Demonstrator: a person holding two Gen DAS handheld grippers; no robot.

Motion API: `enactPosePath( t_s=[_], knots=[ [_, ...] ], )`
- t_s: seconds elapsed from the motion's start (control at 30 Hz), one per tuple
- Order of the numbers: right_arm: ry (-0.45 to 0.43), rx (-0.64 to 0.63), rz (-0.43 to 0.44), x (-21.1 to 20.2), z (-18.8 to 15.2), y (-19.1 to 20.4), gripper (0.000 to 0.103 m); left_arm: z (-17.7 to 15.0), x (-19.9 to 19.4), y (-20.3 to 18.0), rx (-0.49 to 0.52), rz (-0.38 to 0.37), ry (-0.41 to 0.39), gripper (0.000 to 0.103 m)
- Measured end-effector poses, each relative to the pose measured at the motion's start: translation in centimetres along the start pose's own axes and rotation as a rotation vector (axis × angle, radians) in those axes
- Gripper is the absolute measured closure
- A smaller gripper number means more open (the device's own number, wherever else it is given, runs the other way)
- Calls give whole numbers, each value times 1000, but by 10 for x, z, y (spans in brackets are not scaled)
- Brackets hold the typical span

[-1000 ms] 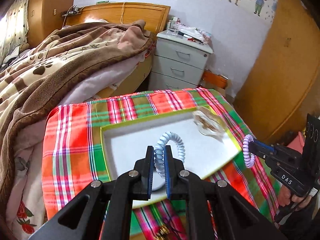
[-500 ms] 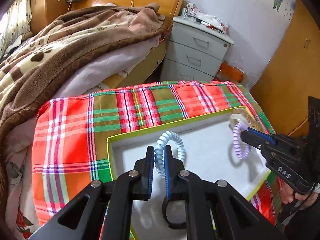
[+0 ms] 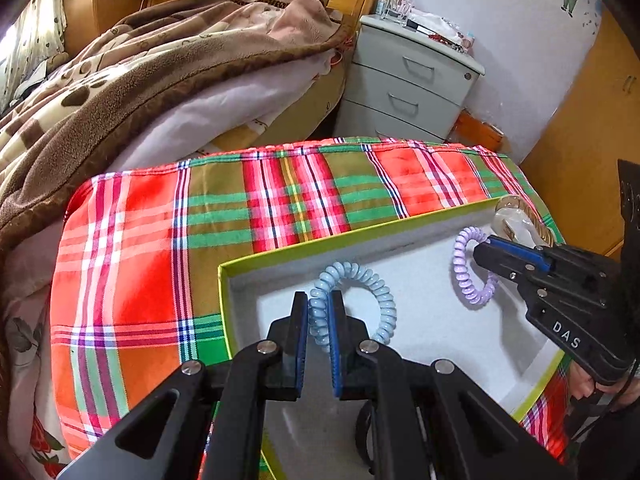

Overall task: Organize jewelry
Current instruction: 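Carry both coil hair ties into the box and open both grippers, then move the right gripper onto the white flower bracelet while the left gripper approaches the black beaded cord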

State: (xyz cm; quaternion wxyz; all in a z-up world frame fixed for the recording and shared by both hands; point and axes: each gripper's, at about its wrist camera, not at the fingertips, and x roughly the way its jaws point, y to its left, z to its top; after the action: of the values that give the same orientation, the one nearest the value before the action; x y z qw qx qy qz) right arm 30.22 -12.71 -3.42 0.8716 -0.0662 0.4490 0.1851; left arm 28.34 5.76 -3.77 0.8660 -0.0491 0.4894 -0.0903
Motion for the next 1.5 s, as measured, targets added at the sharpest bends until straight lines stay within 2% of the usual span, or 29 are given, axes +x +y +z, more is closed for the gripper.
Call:
enactPosePath(
  t_s=[0.3,0.43,0.53,0.6,0.7,0.83,0.87,1.2,1.5],
  knots=[
    [13,-14,-17,8,2,2,93,0,2,0,2,23,2,92],
    [15,-13,-20,9,2,3,92,0,4,-1,-2,10,9,86],
    [13,-10,-19,8,2,3,92,-1,1,-6,15,21,1,73],
    [10,-2,-12,7,2,3,91,-1,0,-7,16,20,0,71],
    [-1,8,-3,2,1,3,87,-2,-2,-6,9,39,-2,71],
    [-30,5,4,-11,-1,6,66,-6,-14,-7,0,24,-20,63],
    [-38,10,6,-16,-2,6,66,-7,-17,-8,0,26,-25,61],
    [-100,45,35,-59,-25,1,66,-29,-61,-13,-13,6,-80,61],
    [-121,44,95,-97,-66,4,66,-63,-103,-17,-40,-23,-134,60]
  ],
)
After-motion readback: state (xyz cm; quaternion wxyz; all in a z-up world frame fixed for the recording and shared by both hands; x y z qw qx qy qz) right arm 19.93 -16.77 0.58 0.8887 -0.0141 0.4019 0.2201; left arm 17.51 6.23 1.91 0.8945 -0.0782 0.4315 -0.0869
